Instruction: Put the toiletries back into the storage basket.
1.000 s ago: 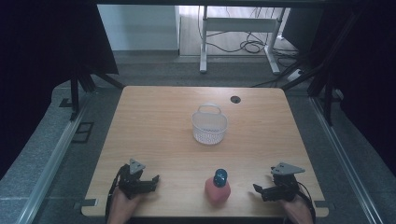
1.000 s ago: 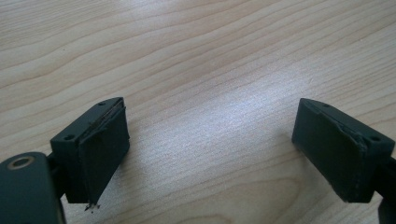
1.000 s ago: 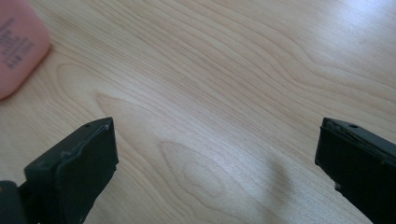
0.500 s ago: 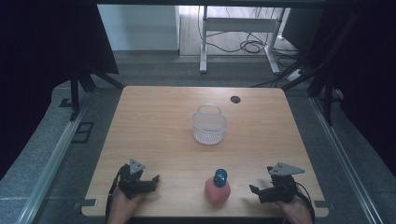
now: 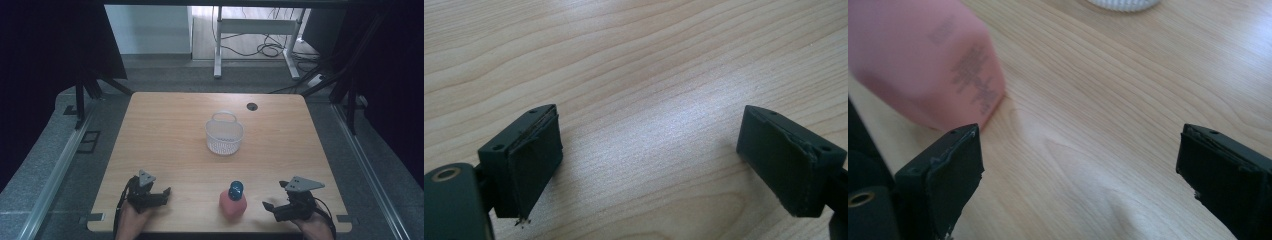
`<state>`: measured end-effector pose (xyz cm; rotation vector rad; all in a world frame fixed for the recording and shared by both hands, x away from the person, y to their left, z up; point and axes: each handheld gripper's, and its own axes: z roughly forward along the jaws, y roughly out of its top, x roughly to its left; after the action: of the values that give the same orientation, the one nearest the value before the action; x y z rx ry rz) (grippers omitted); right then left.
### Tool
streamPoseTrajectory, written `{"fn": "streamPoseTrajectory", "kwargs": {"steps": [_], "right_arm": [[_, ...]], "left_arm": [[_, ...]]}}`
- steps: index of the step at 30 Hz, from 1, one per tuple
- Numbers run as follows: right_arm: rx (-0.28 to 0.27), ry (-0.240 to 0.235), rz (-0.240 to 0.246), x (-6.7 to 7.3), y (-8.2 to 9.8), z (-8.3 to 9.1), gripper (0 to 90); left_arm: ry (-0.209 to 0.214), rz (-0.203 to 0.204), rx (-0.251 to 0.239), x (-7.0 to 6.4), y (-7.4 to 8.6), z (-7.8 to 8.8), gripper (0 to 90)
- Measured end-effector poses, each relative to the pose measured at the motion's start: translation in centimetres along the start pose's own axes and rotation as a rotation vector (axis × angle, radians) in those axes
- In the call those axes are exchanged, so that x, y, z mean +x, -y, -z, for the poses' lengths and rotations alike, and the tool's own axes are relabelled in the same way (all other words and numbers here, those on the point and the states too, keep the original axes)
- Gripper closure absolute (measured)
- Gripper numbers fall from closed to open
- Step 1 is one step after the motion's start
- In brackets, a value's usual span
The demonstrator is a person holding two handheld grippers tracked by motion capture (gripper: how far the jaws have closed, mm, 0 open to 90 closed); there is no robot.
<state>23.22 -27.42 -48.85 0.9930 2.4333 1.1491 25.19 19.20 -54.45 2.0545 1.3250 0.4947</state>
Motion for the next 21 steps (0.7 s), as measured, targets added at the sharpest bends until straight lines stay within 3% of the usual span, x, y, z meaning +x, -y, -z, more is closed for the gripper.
{"fn": "streamPoseTrajectory", "kwargs": {"steps": [12, 21], "right_arm": [[-0.013, -0.100, 0.055, 2.0, -1.1, 0.4, 9.9], [-0.029, -0.151, 0.087, 3.1, -2.3, 0.4, 15.0]], "left_arm": [[-0.001, 0.002, 0.000, 0.0, 0.0, 0.0, 10.5], [-0.002, 0.003, 0.000, -0.1, 0.0, 0.0, 10.6]]}}
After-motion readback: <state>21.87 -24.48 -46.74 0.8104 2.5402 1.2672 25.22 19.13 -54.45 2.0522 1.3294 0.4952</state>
